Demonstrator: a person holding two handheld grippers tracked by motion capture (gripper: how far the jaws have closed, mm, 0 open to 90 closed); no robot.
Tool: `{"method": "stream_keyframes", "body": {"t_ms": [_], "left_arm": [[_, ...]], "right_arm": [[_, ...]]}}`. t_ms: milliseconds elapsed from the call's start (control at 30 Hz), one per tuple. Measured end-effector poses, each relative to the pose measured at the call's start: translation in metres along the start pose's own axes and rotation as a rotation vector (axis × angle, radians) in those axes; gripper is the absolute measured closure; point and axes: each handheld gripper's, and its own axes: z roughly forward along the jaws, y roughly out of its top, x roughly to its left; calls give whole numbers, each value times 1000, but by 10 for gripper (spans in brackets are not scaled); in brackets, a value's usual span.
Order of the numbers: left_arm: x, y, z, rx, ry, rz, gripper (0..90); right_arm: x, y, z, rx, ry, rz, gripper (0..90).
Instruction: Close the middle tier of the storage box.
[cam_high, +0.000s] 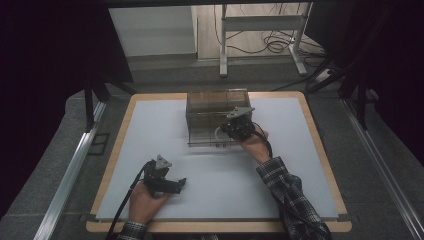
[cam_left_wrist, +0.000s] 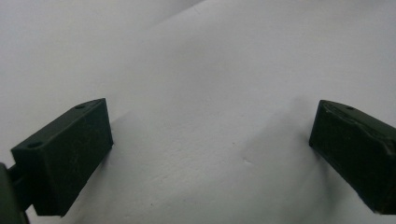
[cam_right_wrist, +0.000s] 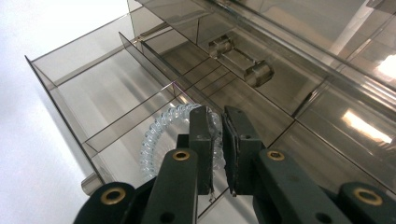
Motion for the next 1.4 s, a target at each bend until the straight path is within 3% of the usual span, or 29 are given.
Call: {"method": "stream_keyframes", "body": {"t_ms": [733,1400], "left_arm": [[0,0,0,-2,-1,-2,0],[0,0,0,-5,1,-4,0]], "right_arm": [[6,-3,12,28,-4,-38,796],[10,0,7,13,-8,-52,715]]}}
